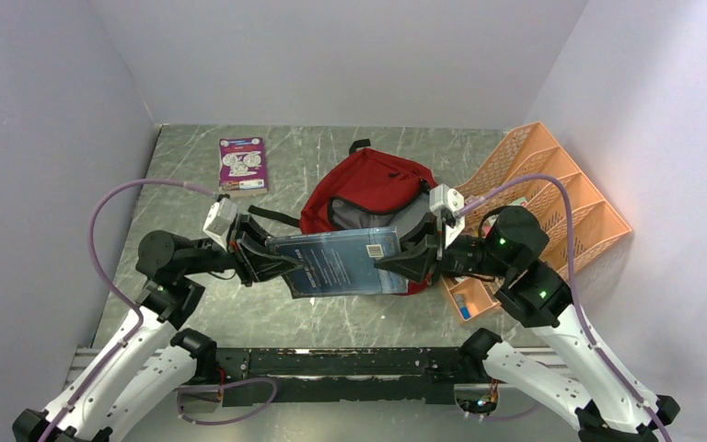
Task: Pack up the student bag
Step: Pick up the book from the center of the board.
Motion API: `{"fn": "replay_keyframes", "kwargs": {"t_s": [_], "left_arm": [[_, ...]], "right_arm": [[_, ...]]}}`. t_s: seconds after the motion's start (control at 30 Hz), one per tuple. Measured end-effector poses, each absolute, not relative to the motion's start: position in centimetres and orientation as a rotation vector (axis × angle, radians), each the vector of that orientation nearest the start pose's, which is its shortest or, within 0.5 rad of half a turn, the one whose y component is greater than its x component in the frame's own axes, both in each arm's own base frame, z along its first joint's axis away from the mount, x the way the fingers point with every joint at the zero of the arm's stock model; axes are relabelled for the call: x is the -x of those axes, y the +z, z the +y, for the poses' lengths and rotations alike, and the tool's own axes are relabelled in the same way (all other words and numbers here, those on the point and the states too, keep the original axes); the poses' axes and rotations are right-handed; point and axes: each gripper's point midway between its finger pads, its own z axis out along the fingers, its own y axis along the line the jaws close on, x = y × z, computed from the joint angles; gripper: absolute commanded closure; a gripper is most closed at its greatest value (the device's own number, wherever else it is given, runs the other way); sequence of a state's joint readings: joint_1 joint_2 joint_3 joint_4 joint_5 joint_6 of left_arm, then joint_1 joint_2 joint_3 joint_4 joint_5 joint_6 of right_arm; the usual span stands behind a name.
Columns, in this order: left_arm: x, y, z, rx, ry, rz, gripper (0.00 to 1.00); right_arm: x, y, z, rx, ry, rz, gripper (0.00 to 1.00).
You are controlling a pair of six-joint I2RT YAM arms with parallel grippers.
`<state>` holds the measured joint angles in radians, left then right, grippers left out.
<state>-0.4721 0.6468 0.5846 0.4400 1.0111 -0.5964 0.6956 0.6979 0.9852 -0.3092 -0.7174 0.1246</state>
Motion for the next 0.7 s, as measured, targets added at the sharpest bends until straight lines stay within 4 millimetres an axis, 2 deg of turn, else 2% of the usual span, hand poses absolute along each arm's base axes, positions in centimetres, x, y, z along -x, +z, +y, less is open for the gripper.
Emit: {"fn": "replay_keyframes", "kwargs": {"t_s": [0.03,0.17,0.23,0.47,0.7], "left_arm": [[-11.1,34.1,-23.8,-0.892,-1.478,1.249,0.95],[-10.8,34.7,-23.7,-0.873,-1.506,1.227,0.95],[-10.5,34.8,-23.7,-0.857,-1.536,1.214,0.95],[-9.7,36.1,-23.9,-0.852,-1.673,1.128,0.95],[-9.1,36.4,-23.8,-0.889,-1.704,1.098,0.95]], "right_arm": [[-10.6,36.6,24.4,1.02,1.187,1.38,0.96],[-10.7,37.3,24.5,1.016,1.184,1.348,0.5],[-10.7,37.7,24.5,1.017,1.185,1.325,0.44],[-10.1,38.1,25.2,1.07,1.233,1.259,0.44],[-9.8,36.8,26.1,1.112,1.312,1.31,0.6]]}}
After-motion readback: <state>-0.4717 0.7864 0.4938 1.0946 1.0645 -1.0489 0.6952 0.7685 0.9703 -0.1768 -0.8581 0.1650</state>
